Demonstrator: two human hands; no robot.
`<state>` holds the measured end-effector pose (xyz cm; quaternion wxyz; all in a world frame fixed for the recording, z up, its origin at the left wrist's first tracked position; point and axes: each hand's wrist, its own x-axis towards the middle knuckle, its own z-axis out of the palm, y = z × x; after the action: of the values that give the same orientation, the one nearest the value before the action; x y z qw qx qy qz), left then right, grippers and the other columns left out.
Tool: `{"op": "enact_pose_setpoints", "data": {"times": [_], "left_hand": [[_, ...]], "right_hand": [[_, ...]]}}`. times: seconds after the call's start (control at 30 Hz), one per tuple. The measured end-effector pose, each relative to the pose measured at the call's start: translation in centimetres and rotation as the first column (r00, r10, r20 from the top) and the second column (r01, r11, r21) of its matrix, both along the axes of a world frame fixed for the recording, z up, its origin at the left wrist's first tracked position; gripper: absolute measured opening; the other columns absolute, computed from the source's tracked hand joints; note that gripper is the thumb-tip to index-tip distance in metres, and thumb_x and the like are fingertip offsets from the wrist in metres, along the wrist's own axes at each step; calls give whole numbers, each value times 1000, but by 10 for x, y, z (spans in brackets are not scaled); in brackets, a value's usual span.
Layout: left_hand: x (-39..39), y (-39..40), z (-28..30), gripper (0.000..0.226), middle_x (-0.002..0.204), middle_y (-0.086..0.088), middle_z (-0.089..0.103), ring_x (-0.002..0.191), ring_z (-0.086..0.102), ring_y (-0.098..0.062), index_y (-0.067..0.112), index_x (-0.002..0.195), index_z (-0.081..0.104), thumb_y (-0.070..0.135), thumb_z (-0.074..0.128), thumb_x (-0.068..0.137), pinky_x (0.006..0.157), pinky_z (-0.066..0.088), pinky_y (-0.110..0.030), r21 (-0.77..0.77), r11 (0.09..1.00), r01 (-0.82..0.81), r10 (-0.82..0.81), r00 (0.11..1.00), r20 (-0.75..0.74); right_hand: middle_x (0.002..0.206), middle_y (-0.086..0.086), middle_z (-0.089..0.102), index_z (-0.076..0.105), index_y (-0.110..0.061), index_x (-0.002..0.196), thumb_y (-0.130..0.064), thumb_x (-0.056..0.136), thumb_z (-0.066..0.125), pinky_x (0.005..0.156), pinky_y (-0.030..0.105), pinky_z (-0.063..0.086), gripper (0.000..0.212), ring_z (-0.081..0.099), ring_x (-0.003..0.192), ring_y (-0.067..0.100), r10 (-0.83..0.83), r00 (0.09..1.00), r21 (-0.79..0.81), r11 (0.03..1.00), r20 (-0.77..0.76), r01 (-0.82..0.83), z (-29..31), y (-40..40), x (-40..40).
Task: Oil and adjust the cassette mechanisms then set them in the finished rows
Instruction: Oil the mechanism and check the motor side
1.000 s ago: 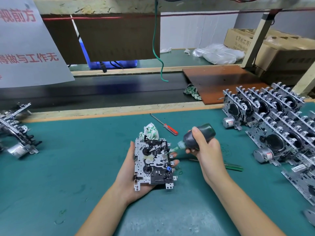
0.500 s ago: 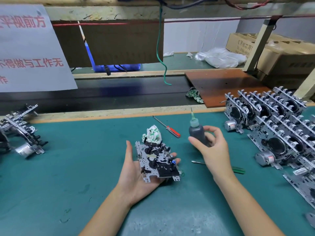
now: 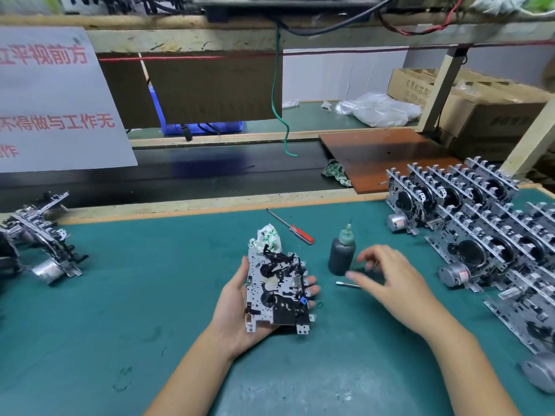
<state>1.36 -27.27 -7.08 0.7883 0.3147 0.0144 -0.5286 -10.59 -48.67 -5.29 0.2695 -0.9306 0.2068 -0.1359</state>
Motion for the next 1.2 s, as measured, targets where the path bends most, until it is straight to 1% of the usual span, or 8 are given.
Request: {"op": "enact_pose_setpoints", "data": {"times": [0.07,0.13,0.2,0.3,0.5,0.8,1.0,1.2], "left_hand": [[0,1,1,78,135,-36,45,124,46,-49,-6,128,54,60,29,94,105,34,-56,4,1000,11,-11,1000,19],[-1,1,1,78,134,-36,45,123,48,-48,-7,127,54,60,30,93,104,35,-55,8,1000,26,-26,999,32],[-2,2,1,79,134,-36,46,123,48,-48,-7,127,54,60,30,93,104,36,-56,21,999,43,-44,998,44],[-3,4,2,80,133,-35,47,122,49,-47,-6,124,57,61,30,92,105,37,-54,51,997,52,-55,997,58],[1,2,-3,70,116,-20,66,99,68,-33,4,101,75,60,35,90,86,52,-42,134,991,27,-35,998,57],[-2,3,-2,73,117,-25,64,103,66,-35,3,104,73,62,33,90,83,53,-41,182,983,13,-24,998,61],[-2,2,-3,73,115,-23,66,99,68,-33,5,103,74,63,32,90,76,56,-38,203,979,6,-24,996,87],[-3,2,-1,71,114,-23,66,100,67,-33,5,104,74,63,33,90,74,57,-38,197,980,18,-38,994,100]], "right_hand": [[89,-17,44,46,-36,89,-47,86,59,79,23,31,17,40,92,5,98,950,-176,972,-297,-156,-2,-2,-5],[89,-16,45,45,-34,86,-40,93,53,81,22,32,12,39,93,6,124,925,-205,957,-360,-207,0,0,-3],[83,-11,57,43,-29,85,-31,97,49,78,24,38,13,48,86,7,221,935,27,975,-276,-223,6,4,-2],[60,-1,60,39,-16,92,-21,101,40,52,23,38,11,43,50,13,363,928,491,825,-82,-279,17,16,2],[40,-5,37,52,-13,68,-27,101,38,37,15,21,39,22,36,8,438,895,754,614,-80,-233,23,47,11],[46,-2,53,52,-14,64,-27,100,41,33,15,27,40,43,34,7,506,851,785,581,-140,-216,15,60,12],[40,0,51,55,-12,62,-30,100,41,33,16,18,44,27,27,6,491,859,785,585,-146,-201,13,56,12],[34,-1,44,53,-13,53,-33,101,40,33,16,23,53,30,27,8,500,848,779,597,-175,-191,12,56,14]]}}
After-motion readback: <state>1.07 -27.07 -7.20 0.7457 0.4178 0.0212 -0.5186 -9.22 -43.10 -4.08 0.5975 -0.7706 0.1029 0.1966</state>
